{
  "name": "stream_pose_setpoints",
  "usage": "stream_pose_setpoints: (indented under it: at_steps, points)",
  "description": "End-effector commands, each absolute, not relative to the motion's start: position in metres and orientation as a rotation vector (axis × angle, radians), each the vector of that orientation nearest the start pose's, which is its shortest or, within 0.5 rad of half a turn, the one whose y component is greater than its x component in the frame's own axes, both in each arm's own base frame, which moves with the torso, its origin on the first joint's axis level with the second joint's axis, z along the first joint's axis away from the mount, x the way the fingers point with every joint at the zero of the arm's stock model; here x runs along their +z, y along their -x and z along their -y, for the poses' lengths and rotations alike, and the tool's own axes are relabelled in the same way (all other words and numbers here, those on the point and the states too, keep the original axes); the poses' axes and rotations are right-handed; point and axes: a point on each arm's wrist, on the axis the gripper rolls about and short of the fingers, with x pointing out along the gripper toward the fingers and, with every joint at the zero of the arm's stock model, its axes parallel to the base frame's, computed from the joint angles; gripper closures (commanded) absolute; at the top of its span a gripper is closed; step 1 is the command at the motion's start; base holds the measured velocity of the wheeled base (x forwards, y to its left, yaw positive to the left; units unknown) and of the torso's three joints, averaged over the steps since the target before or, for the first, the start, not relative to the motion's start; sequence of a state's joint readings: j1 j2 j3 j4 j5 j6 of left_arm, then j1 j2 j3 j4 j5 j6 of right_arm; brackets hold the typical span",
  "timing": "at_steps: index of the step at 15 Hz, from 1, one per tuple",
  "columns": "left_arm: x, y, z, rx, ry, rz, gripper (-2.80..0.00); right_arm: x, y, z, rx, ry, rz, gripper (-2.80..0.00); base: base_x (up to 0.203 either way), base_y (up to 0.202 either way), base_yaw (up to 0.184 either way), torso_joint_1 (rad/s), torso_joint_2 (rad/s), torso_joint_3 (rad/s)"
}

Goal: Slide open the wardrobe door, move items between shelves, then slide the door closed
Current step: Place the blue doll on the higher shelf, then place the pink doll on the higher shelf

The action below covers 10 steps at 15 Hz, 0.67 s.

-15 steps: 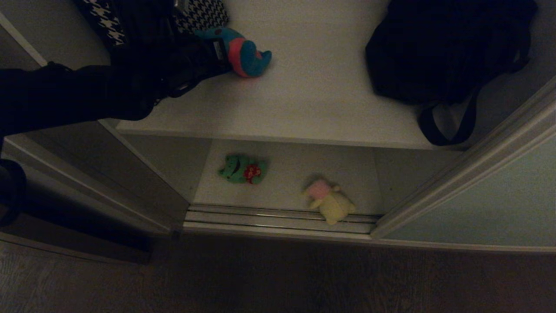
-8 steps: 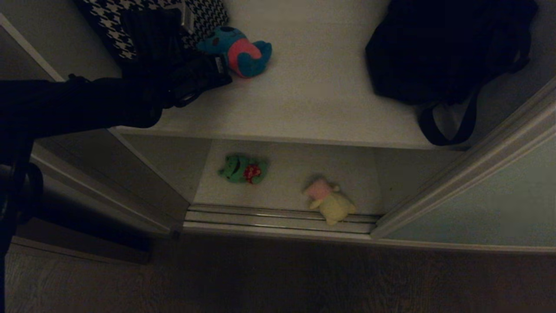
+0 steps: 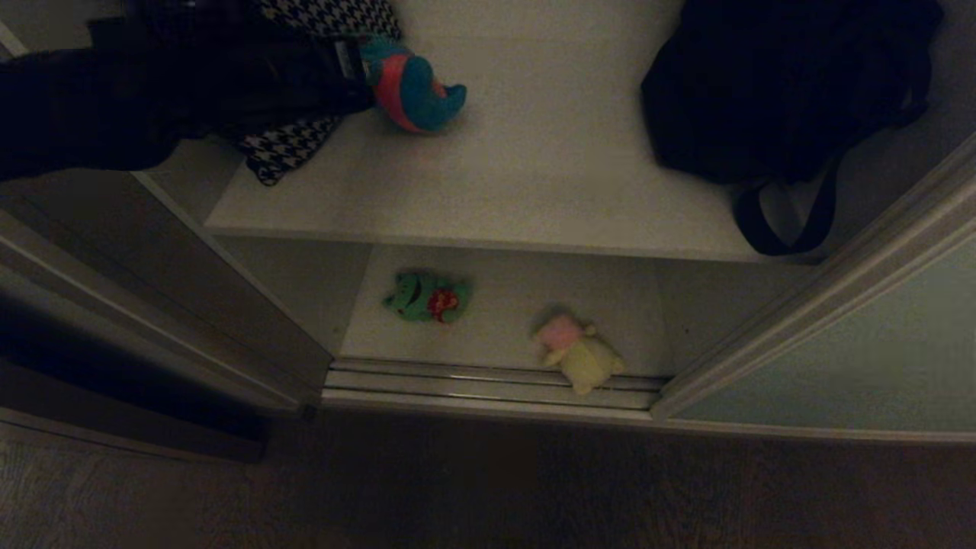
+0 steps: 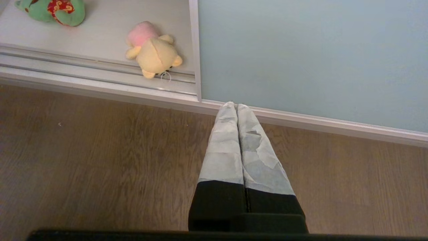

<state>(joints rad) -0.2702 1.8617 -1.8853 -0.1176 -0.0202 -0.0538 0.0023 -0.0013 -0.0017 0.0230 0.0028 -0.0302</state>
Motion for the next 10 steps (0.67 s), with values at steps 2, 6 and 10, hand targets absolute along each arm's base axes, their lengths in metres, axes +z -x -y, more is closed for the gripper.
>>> stream_pose_setpoints:
  at_steps: [2, 6, 10]
  points:
    - [0.393, -0.325, 0.091, -0.305, 0.046, 0.131, 0.00, 0.073, 0.023, 0.000, 0.006, 0.031, -0.020, 0.00, 0.000, 0.000, 0.000, 0.000, 0.00, 0.000]
    - [0.371, -0.357, 0.098, -0.300, 0.055, 0.138, 0.00, 0.074, 0.023, 0.000, 0.006, 0.031, -0.020, 0.00, 0.000, 0.000, 0.000, 0.000, 0.00, 0.000]
    - [0.354, -0.392, 0.105, -0.284, 0.058, 0.174, 0.00, 0.073, 0.023, 0.000, 0.006, 0.031, -0.020, 0.00, 0.000, 0.000, 0.000, 0.000, 0.00, 0.000]
